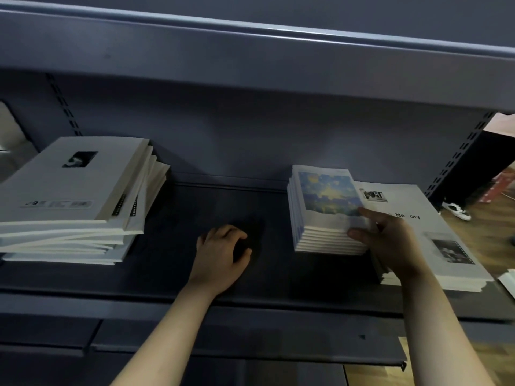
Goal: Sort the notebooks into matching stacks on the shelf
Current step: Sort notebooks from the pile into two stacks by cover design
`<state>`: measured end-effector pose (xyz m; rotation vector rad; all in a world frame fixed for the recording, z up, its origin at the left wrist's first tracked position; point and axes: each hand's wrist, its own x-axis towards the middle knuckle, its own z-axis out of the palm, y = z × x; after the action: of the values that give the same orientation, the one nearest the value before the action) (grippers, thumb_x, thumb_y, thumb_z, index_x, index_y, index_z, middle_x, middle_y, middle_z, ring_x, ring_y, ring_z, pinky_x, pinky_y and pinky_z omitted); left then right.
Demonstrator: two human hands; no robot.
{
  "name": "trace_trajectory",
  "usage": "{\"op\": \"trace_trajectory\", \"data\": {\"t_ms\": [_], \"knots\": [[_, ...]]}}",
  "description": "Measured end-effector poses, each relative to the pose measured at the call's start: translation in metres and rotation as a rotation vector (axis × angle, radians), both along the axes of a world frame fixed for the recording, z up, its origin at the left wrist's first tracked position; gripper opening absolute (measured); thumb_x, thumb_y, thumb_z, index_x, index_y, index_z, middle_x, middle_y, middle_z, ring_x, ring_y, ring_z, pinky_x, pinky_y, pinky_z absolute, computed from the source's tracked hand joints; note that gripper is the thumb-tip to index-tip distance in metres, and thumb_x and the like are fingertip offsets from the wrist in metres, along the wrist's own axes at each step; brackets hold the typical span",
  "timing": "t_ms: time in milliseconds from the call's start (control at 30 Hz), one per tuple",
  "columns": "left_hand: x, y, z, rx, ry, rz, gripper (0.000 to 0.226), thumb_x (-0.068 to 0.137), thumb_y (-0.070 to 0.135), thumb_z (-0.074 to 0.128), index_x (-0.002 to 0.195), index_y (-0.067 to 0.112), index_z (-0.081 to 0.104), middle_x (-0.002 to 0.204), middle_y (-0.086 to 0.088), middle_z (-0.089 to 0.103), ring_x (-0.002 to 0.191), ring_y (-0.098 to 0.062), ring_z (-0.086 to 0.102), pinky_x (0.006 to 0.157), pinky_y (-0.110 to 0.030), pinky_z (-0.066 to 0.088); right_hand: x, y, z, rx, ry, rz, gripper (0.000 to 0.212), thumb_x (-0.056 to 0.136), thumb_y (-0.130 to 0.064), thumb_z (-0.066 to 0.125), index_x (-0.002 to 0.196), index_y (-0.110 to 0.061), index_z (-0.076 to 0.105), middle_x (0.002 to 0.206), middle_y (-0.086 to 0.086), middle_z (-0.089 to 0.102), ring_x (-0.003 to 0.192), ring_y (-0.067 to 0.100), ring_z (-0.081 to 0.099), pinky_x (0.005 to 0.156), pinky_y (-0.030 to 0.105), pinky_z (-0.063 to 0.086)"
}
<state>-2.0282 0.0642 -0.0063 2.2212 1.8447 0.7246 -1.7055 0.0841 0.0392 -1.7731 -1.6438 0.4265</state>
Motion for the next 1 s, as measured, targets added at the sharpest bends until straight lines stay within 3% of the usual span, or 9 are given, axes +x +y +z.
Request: {"op": "trace_trajectory", "data": {"t_ms": [233, 333, 433, 567, 633, 733, 833, 933, 1000], "knots": [[-0.015, -0.010, 0.008, 0.001, -0.061, -0.072, 0.034, 0.091, 0.032, 0.056, 0.124, 0.024, 0.056, 0.130, 0.008, 0.050, 0.120, -0.011, 0.047, 0.101, -0.028, 0.040, -0.027, -0.009, 0.025, 0.136, -0.152, -0.056, 0.050, 0.068, -0.017, 0.085, 0.115, -0.016, 0.069, 0.118, 0.016, 0.062, 0.108, 0.036, 0.056, 0.094, 0.042, 0.044], [-0.028, -0.016, 0.025, 0.056, -0.081, -0.058, 0.034, 0.092, 0.032, 0.055, 0.125, 0.025, 0.057, 0.133, 0.009, 0.048, 0.117, -0.010, 0.051, 0.094, -0.025, 0.044, -0.056, -0.010, 0.034, 0.176, -0.050, 0.004, 0.031, 0.077, -0.017, 0.079, 0.107, -0.019, 0.070, 0.104, 0.004, 0.066, 0.090, 0.023, 0.061, 0.079, 0.030, 0.043], [-0.042, -0.023, 0.049, 0.194, -0.064, -0.065, 0.032, 0.090, 0.029, 0.058, 0.121, 0.022, 0.061, 0.130, 0.007, 0.053, 0.110, -0.013, 0.057, 0.088, -0.029, 0.050, -0.092, -0.010, 0.035, 0.188, 0.035, 0.114, 0.016, 0.085, -0.015, 0.071, 0.100, -0.021, 0.072, 0.091, -0.004, 0.070, 0.081, 0.013, 0.064, 0.075, 0.024, 0.042], [-0.075, -0.028, 0.079, 0.382, -0.095, 0.061, 0.028, 0.085, 0.018, 0.064, 0.113, 0.011, 0.067, 0.117, -0.006, 0.063, 0.101, -0.024, 0.063, 0.086, -0.036, 0.053, -0.135, -0.009, 0.023, 0.128, 0.110, 0.231, 0.015, 0.086, -0.011, 0.070, 0.096, -0.021, 0.071, 0.083, -0.003, 0.071, 0.075, 0.010, 0.065, 0.072, 0.016, 0.046], [-0.100, -0.028, 0.089, 0.404, -0.057, 0.178, 0.028, 0.084, 0.016, 0.066, 0.111, 0.009, 0.067, 0.113, -0.010, 0.065, 0.099, -0.030, 0.063, 0.086, -0.038, 0.052, -0.151, -0.009, 0.014, 0.074, 0.142, 0.266, 0.015, 0.086, -0.011, 0.069, 0.099, -0.020, 0.071, 0.080, -0.004, 0.070, 0.074, 0.010, 0.066, 0.073, 0.023, 0.050], [-0.140, -0.028, 0.095, 0.296, 0.043, 0.352, 0.033, 0.083, 0.026, 0.064, 0.114, 0.012, 0.065, 0.116, -0.011, 0.063, 0.103, -0.036, 0.058, 0.088, -0.044, 0.047, -0.169, -0.009, 0.001, 0.019, 0.149, 0.303, 0.016, 0.088, -0.014, 0.068, 0.100, -0.025, 0.070, 0.077, -0.012, 0.067, 0.074, 0.005, 0.064, 0.072, 0.022, 0.047], [-0.167, -0.027, 0.094, 0.112, 0.157, 0.505, 0.050, 0.082, 0.052, 0.057, 0.125, 0.027, 0.056, 0.132, -0.006, 0.053, 0.123, -0.036, 0.043, 0.101, -0.048, 0.033, -0.183, -0.009, -0.007, -0.032, 0.151, 0.316, 0.016, 0.088, -0.017, 0.068, 0.098, -0.030, 0.069, 0.077, -0.016, 0.066, 0.076, 0.004, 0.065, 0.073, 0.021, 0.047], [-0.179, -0.027, 0.089, 0.023, 0.198, 0.521, 0.067, 0.078, 0.069, 0.049, 0.135, 0.034, 0.043, 0.148, 0.000, 0.037, 0.140, -0.038, 0.018, 0.111, -0.053, 0.015, -0.195, -0.008, -0.010, -0.054, 0.164, 0.324, 0.017, 0.088, -0.017, 0.067, 0.097, -0.031, 0.069, 0.074, -0.013, 0.068, 0.071, 0.004, 0.065, 0.071, 0.022, 0.048], [-0.181, -0.028, 0.088, 0.004, 0.291, 0.493, 0.073, 0.078, 0.072, 0.044, 0.139, 0.032, 0.036, 0.151, 0.000, 0.031, 0.141, -0.039, 0.016, 0.111, -0.055, 0.017, -0.201, -0.008, -0.012, -0.048, 0.179, 0.323, 0.017, 0.088, -0.016, 0.068, 0.095, -0.032, 0.070, 0.071, -0.011, 0.069, 0.066, 0.001, 0.064, 0.066, 0.016, 0.047]]}}
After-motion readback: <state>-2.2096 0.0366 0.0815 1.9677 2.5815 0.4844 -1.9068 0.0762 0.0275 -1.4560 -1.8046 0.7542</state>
